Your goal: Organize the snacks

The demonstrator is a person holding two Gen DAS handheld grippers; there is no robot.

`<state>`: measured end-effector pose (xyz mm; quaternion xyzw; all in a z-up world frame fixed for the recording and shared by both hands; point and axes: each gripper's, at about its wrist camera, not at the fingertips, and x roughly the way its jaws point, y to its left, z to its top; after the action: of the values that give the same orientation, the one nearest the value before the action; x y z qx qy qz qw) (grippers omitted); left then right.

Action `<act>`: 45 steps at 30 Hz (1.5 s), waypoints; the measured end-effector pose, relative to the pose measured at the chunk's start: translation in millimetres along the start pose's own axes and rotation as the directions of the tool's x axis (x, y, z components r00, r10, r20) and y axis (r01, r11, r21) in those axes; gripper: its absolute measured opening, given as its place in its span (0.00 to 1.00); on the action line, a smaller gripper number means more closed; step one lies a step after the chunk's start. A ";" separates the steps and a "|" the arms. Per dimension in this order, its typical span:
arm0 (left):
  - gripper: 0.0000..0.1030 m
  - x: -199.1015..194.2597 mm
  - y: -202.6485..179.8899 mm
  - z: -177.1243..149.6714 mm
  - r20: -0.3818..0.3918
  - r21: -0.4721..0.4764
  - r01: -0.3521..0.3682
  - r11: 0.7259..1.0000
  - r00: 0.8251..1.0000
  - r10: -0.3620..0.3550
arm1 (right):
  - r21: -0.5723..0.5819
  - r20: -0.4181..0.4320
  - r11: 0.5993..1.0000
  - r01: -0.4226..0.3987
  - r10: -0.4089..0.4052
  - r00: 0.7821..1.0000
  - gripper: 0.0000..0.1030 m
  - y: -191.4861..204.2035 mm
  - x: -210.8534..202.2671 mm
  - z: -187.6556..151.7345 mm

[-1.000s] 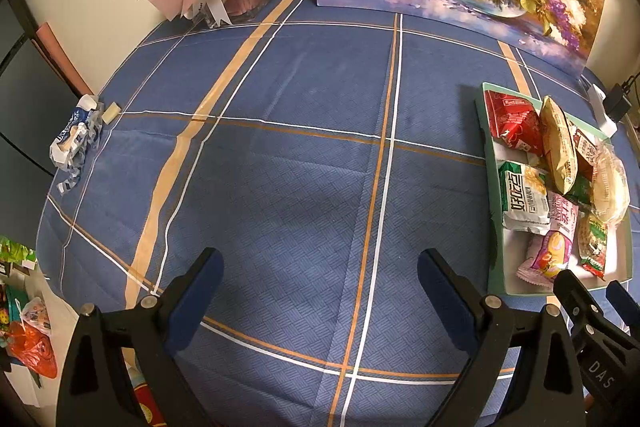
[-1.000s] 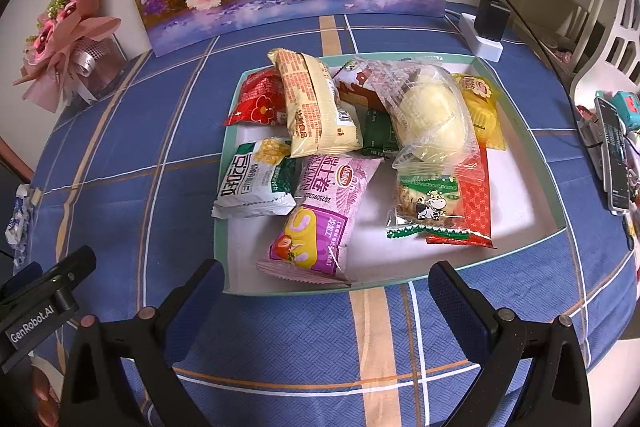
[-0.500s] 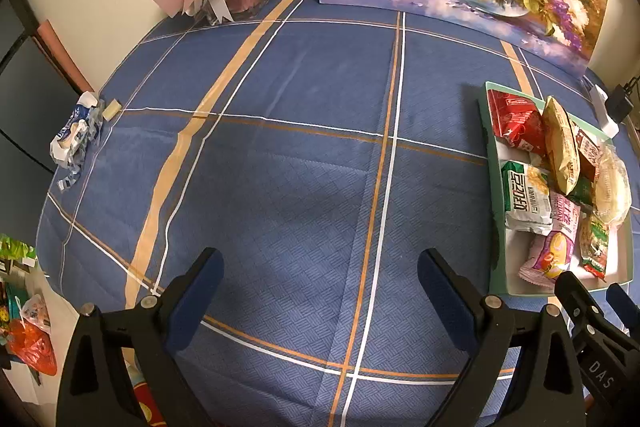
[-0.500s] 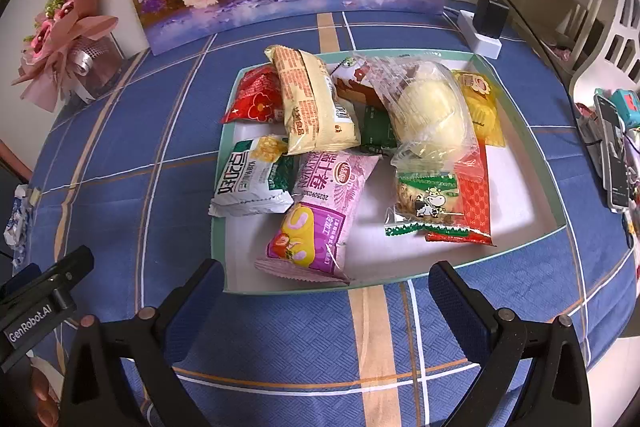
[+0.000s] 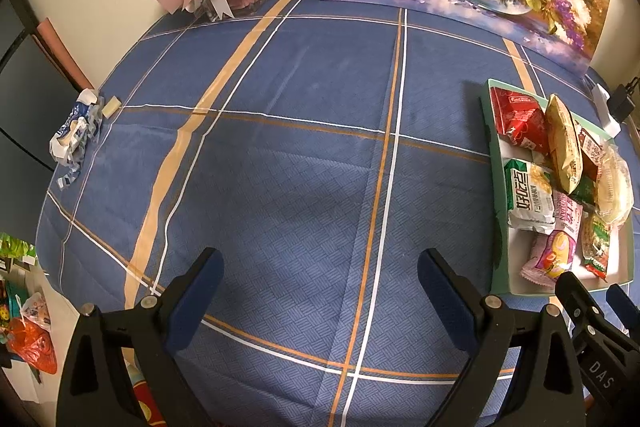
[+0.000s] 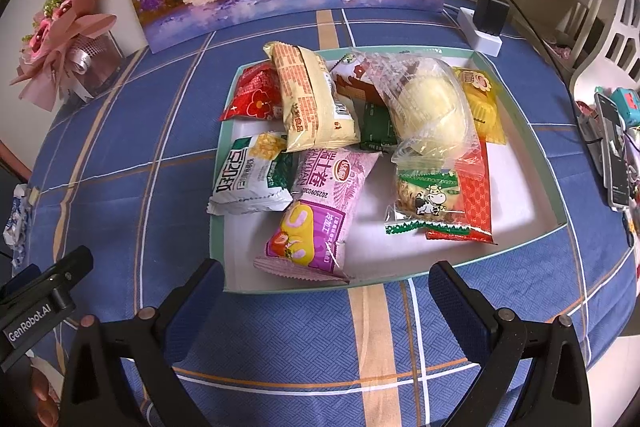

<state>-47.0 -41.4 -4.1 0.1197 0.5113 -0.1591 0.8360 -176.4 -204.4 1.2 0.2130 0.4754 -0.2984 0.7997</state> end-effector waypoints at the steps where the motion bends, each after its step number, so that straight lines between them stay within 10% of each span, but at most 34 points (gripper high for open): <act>1: 0.95 0.4 0.2 -0.2 -0.001 -0.001 0.000 1.000 1.000 0.000 | 0.001 0.000 1.000 0.000 0.000 1.000 1.00 0.1 0.0 0.0; 45: 0.95 11.9 9.2 -0.7 -0.047 -0.022 -0.019 1.000 0.999 0.018 | 0.010 -0.014 1.000 0.006 -0.006 1.000 1.00 -3.2 3.5 -1.8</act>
<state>-38.9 -34.4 -14.6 0.1187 0.5313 -0.1425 0.8266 -178.4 -206.7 -2.9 0.2176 0.4802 -0.3015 0.7945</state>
